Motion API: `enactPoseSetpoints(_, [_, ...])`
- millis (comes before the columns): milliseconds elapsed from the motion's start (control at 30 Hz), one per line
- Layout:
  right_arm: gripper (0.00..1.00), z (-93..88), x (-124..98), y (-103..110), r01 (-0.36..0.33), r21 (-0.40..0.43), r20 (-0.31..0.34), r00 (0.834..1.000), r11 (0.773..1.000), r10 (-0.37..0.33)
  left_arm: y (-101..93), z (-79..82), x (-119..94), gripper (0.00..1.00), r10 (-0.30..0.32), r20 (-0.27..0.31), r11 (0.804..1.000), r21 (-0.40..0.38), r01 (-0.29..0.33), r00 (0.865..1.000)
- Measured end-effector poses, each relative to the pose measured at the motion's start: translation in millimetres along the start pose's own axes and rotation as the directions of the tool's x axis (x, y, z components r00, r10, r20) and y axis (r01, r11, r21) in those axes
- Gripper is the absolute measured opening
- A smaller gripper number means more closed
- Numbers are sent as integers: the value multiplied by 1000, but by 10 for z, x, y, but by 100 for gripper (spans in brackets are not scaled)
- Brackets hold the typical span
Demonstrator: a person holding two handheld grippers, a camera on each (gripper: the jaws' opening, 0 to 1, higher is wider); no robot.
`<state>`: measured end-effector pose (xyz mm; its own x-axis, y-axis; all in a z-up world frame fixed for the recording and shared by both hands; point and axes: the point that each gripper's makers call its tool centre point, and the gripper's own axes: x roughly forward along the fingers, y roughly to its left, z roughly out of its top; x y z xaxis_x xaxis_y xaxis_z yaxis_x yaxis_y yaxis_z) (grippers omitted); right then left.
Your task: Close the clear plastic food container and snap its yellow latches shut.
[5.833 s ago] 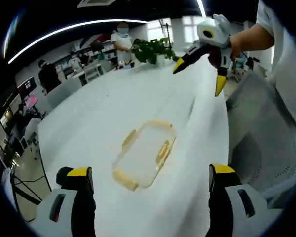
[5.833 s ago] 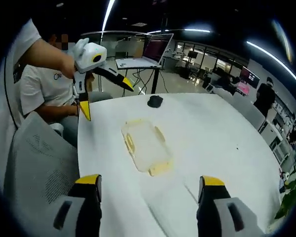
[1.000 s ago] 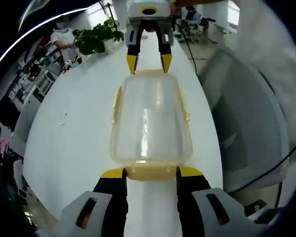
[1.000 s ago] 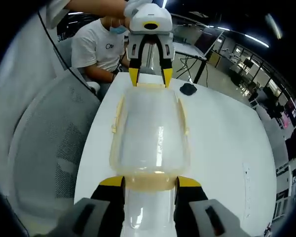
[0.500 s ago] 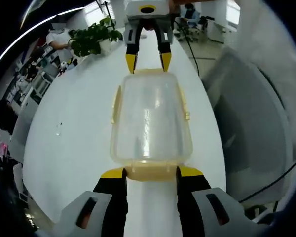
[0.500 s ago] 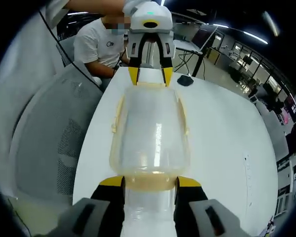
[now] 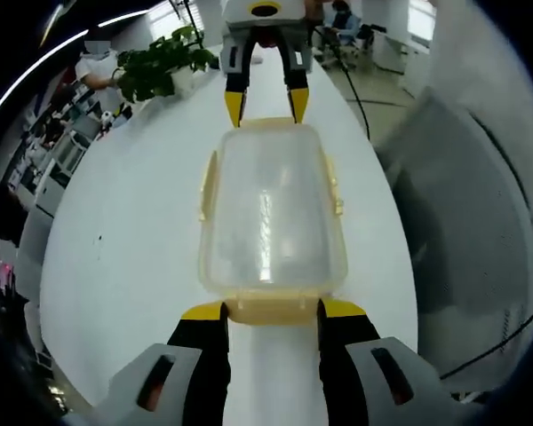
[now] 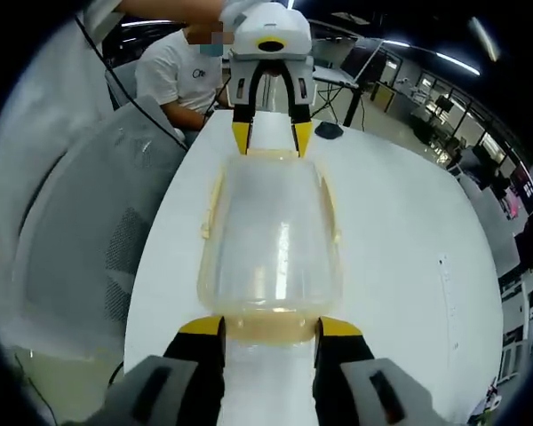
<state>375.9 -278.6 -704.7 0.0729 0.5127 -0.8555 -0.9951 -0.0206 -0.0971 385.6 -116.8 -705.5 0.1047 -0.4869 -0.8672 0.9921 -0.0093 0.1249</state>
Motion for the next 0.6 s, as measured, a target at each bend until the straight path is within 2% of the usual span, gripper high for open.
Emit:
enactPoseSetpoints(200, [36, -165, -20, 7, -7, 20, -6, 1000, 1000, 7, 17, 98, 150, 36, -9, -6, 1000, 8, 9, 1000])
enactPoseSetpoints(600, [37, -377, 42, -7, -2, 18, -22, 1000, 1000, 2, 34, 153, 332, 36, -8, -26, 1000, 13, 8, 1000])
